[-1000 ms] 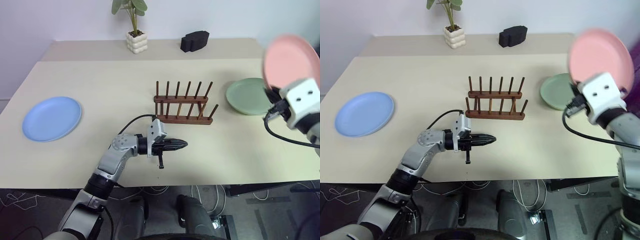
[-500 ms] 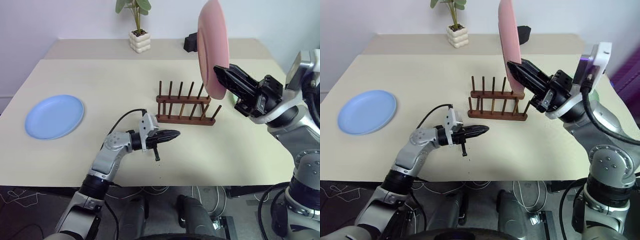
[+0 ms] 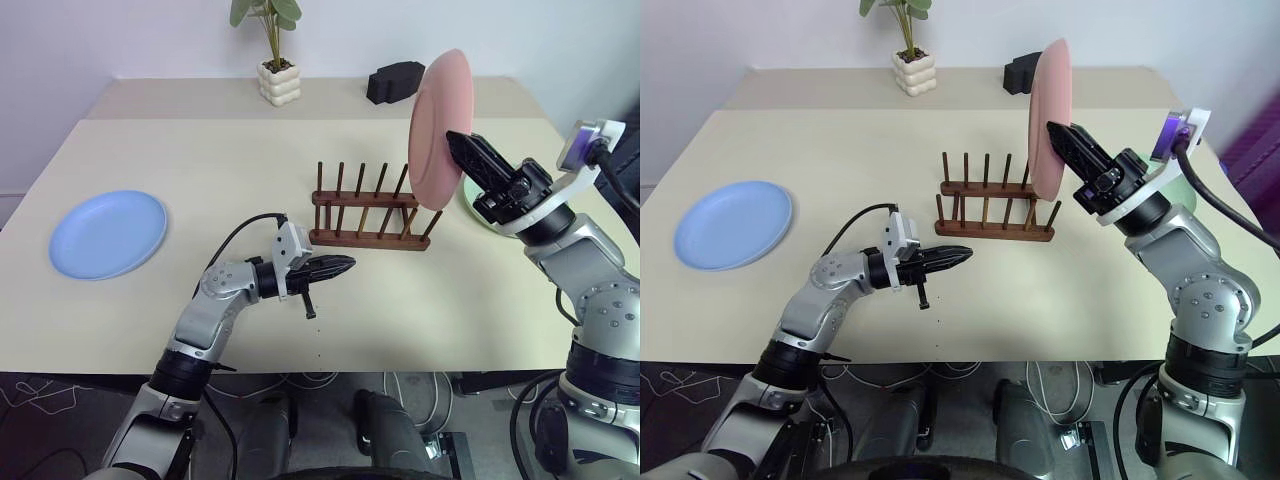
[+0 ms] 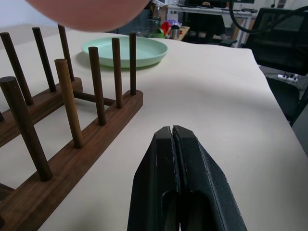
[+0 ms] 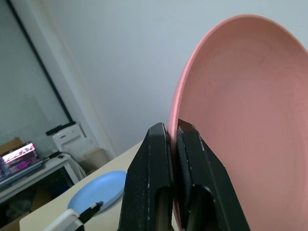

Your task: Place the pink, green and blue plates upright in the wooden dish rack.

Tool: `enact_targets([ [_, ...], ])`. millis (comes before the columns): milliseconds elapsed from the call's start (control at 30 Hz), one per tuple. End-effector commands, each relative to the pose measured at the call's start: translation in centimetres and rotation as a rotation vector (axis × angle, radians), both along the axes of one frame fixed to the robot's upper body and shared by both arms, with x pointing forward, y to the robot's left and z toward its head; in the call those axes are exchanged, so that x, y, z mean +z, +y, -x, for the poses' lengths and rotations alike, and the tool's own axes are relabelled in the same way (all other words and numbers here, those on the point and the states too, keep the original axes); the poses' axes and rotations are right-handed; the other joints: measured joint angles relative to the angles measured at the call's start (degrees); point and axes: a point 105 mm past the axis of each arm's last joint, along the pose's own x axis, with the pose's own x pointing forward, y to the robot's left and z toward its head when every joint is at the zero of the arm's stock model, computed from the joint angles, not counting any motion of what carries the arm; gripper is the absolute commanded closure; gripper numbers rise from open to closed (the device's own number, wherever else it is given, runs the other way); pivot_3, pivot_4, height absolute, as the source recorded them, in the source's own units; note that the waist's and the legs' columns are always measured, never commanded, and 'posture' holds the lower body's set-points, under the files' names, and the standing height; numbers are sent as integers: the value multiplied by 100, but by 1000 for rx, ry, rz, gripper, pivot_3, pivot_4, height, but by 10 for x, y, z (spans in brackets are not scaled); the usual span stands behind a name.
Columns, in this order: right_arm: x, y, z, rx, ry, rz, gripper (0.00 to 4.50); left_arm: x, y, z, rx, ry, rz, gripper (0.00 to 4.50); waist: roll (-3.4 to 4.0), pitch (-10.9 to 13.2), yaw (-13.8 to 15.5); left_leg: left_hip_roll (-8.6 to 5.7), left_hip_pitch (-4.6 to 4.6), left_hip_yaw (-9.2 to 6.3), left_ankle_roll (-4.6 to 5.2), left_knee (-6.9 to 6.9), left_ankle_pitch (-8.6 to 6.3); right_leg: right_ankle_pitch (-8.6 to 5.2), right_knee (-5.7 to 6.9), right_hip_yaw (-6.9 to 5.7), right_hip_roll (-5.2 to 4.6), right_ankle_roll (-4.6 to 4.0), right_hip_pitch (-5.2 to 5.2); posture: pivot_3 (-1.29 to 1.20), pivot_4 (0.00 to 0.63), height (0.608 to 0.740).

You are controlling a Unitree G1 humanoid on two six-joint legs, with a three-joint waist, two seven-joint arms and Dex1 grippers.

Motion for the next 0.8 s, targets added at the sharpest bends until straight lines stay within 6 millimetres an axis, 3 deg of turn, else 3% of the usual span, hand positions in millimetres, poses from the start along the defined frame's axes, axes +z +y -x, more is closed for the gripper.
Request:
enact_targets([
  [33, 7, -10, -3, -28, -24, -45, 4425, 14, 1, 3, -6, -35, 42, 4500, 0, 0, -2, 0, 0, 1, 0, 0, 0, 0, 0, 0, 0, 0, 0, 0, 150, 737],
  [367, 2, -22, -14, -40, 13, -131, 4425, 13, 2, 3, -5, -29, 36, 4500, 1, 0, -2, 0, 0, 1, 0, 0, 0, 0, 0, 1, 1, 0, 0, 0, 150, 737],
  [400, 1, -22, -15, -42, 17, -125, 3820, 13, 2, 3, -5, -29, 36, 4500, 1, 1, -1, 0, 0, 1, 0, 0, 0, 0, 0, 1, 1, 0, 0, 0, 150, 737],
  [500, -2, -22, -17, -45, 24, -121, 2664, 13, 1, 4, -5, -29, 37, 4500, 1, 1, -2, 0, 0, 1, 0, 0, 0, 0, 0, 1, 1, 0, 0, 0, 150, 737],
  [667, -1, -28, -19, -115, 8, -96, 143, 12, 0, 5, -7, -21, 42, 4500, 1, 0, -3, 0, 0, 1, 0, 0, 0, 0, 0, 0, 1, 0, 0, 0, 150, 737],
  [800, 8, -41, -17, -181, -35, -105, 143, 12, 0, 6, -7, -17, 43, 4500, 1, 0, 1, 0, 0, 1, 0, 0, 0, 0, -1, 0, 1, 0, -1, 0, 150, 737],
])
